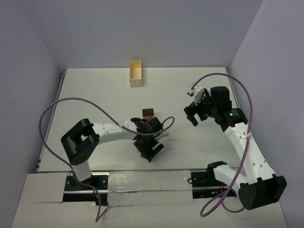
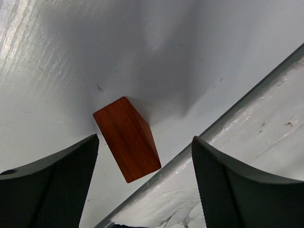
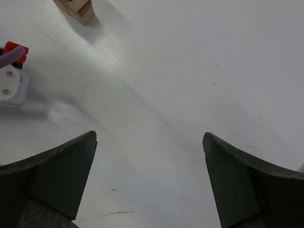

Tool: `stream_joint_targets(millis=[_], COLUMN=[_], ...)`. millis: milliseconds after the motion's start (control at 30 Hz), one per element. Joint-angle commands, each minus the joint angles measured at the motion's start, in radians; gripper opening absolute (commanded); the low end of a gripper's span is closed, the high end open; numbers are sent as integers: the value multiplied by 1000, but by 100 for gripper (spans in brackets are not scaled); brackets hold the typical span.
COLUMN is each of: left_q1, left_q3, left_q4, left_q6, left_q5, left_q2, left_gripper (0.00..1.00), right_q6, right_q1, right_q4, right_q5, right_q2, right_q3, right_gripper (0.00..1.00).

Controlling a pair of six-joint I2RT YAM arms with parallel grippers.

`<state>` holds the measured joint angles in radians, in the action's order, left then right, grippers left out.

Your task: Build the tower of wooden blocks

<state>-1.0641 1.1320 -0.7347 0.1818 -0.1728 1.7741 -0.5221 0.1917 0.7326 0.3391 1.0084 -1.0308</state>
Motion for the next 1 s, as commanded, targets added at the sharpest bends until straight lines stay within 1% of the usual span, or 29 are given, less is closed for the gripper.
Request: stream_joint_targets(millis=[0, 100, 300, 400, 500, 533, 567, 700, 833, 967], left_q1=[-1, 1, 7, 17, 36, 41, 46, 68, 141, 172], left_q3=[44, 51, 63, 73, 85, 89, 92, 112, 149, 165], left_q4=[-20, -22, -29, -36, -38, -38, -39, -49, -53, 28], left_q6=[22, 22, 20, 16, 15, 15, 14, 9, 12, 55], left_q5=[27, 27, 31, 26, 0, -12, -24, -86, -326, -436], left_q2=[25, 34, 37, 36, 29, 25, 22, 5, -63, -217], left_gripper=[71, 63, 50, 41, 28, 22, 17, 1, 0, 0], right_q6=[-15, -19, -21, -18, -15, -16, -17, -23, -43, -81], right_q1=[-9, -11, -15, -15, -15, -15, -15, -16, -14, -14], right_q4=[-35, -35, -33, -33, -28, -26, -24, -15, 8, 26], right_q5=[20, 20, 30, 39, 60, 66, 74, 103, 160, 175], right_q2=[-8, -12, -14, -13, -10, -10, -9, -1, 12, 22], right_q3=[4, 8, 16, 15, 5, -2, -6, -25, -73, -140], right_gripper=[100, 100, 100, 100, 100, 100, 100, 100, 100, 100])
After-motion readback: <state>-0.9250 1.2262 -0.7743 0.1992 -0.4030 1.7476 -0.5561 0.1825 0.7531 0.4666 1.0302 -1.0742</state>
